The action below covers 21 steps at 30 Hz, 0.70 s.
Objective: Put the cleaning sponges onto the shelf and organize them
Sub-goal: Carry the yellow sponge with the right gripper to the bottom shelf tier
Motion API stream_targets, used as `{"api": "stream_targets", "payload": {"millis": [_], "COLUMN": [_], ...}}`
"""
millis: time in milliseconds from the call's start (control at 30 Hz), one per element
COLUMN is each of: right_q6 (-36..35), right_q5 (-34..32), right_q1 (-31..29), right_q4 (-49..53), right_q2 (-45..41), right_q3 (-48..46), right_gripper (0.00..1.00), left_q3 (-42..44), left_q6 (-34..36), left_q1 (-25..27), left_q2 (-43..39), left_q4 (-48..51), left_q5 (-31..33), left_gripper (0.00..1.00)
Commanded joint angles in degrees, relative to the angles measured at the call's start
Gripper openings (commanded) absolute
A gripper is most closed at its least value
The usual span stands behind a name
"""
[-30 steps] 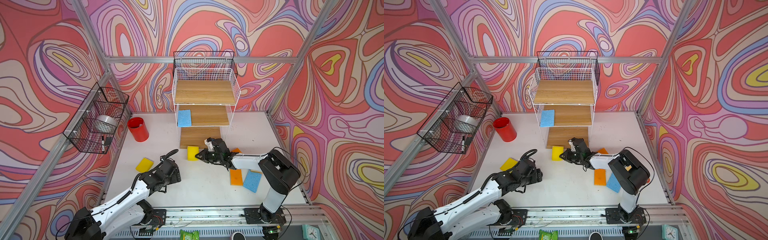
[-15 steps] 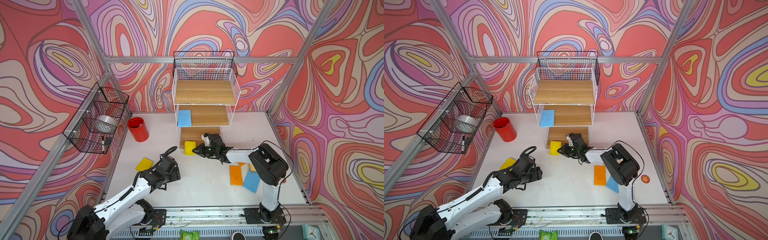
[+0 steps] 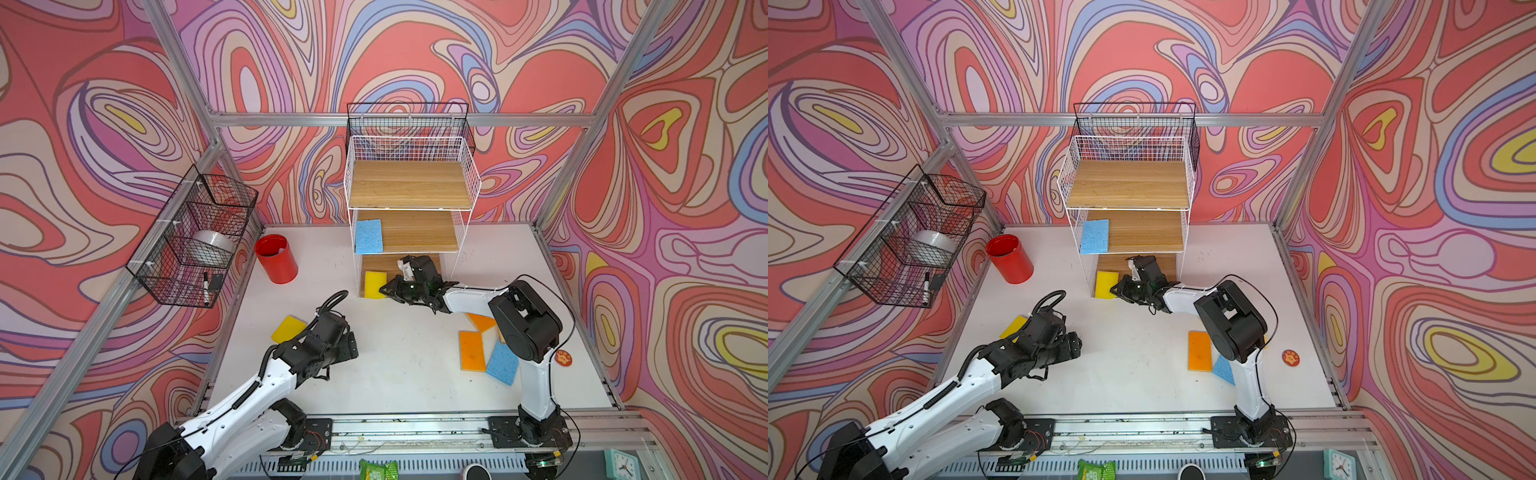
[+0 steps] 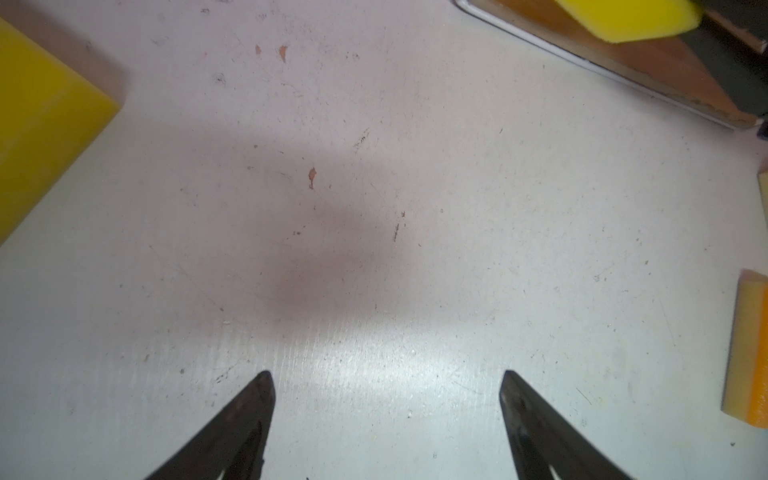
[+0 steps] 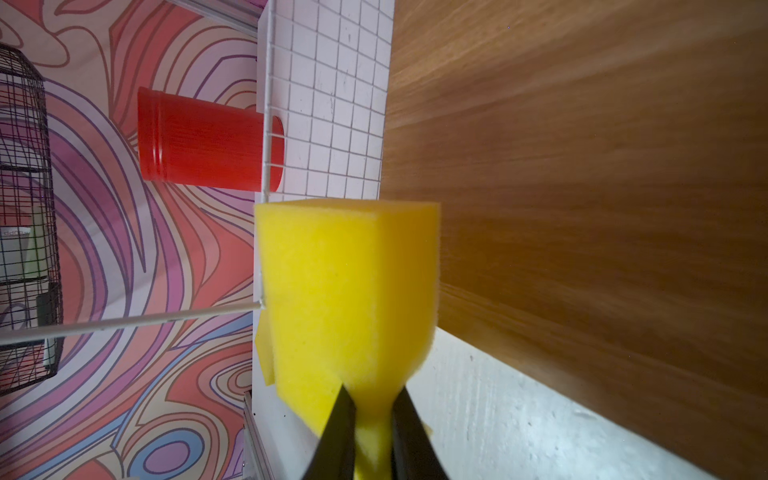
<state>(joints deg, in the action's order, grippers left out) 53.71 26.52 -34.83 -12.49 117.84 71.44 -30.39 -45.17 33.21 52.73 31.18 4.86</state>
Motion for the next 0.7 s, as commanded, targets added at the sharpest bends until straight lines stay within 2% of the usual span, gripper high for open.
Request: {"api": "stream_targets", "payload": {"millis": [0, 400, 667], "right_q6": [0.80, 5.54, 6.28], "right_q5": [-1.16, -2.44, -2.71], "right_q1": [0.32, 0.22, 0.22], "right_q4": [1.89, 1.68, 3.12], "right_q2": [2.13, 5.36, 7.06], "right_q3": [1.70, 5.22, 7.87], "right_gripper": [0.15, 0.17, 0.18], "left_q3": [-1.42, -1.38, -1.15], "left_q6": [0.78, 0.53, 0.78], "left_q1": [-0.68, -1.48, -1.57], "left_q2": [-0.60, -2.62, -3.05], "left_q4": [2.65, 3.93, 4.31], "left_q5": [0.25, -0.11, -0.15], "left_gripper": [0.86, 0.87, 0.87]}}
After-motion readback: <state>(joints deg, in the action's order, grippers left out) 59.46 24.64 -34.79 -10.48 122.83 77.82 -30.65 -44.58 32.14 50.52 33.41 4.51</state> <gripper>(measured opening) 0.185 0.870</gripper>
